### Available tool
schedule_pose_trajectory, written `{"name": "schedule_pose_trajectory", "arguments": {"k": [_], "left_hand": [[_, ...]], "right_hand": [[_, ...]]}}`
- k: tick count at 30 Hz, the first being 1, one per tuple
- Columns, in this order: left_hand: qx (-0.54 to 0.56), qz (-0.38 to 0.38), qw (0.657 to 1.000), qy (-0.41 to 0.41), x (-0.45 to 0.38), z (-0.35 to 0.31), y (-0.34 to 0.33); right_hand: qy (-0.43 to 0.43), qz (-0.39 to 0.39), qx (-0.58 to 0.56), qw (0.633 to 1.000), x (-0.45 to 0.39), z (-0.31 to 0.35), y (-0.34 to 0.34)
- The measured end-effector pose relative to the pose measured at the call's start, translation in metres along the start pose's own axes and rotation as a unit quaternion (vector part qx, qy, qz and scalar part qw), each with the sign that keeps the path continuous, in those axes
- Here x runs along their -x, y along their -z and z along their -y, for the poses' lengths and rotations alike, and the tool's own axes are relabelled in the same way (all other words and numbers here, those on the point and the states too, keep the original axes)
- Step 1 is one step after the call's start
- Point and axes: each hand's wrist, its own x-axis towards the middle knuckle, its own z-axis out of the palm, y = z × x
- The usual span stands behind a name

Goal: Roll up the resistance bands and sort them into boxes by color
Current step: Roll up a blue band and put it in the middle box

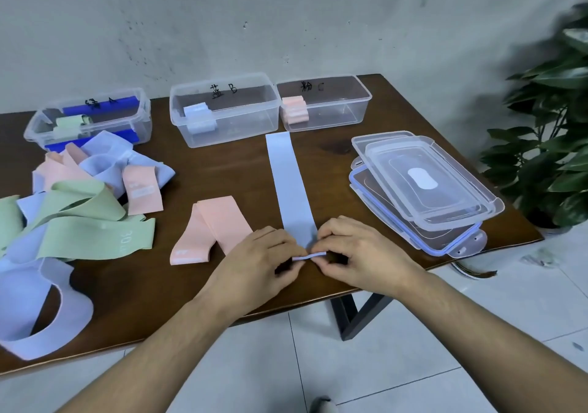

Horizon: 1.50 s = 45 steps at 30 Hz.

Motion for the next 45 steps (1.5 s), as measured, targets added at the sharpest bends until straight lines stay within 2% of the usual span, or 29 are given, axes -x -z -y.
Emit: {"name": "schedule_pose_trajectory", "arguments": {"k": [3,8,13,22,30,39,45], "left_hand": [[0.032,0.01,0.999,0.018,-0.001,-0.001,0.003],[0.105,0.025,0.989,0.105,-0.005,-0.002,0.007],[0.142,0.0,0.973,0.184,-0.006,-0.004,0.006],[0.098,0.013,0.984,0.147,-0.007,-0.003,0.005],[-0.001,0.017,0.996,0.091,-0.004,-0.004,0.003],[-0.01,0.002,0.998,0.06,-0.002,-0.003,0.001],[0.016,0.033,0.995,0.094,-0.002,-0.002,0.003]], "right_hand": [[-0.004,0.014,-0.021,1.0,0.0,-0.001,0.002],[-0.072,0.035,-0.096,0.992,0.0,0.001,0.005],[-0.148,0.056,-0.131,0.979,-0.006,0.002,0.011],[-0.144,0.059,-0.103,0.982,-0.005,0.005,0.012],[-0.133,0.045,-0.079,0.987,-0.005,0.003,0.01],[-0.169,0.034,-0.136,0.976,-0.004,0.004,0.009],[-0.212,0.027,-0.15,0.965,-0.005,0.008,0.005]]}}
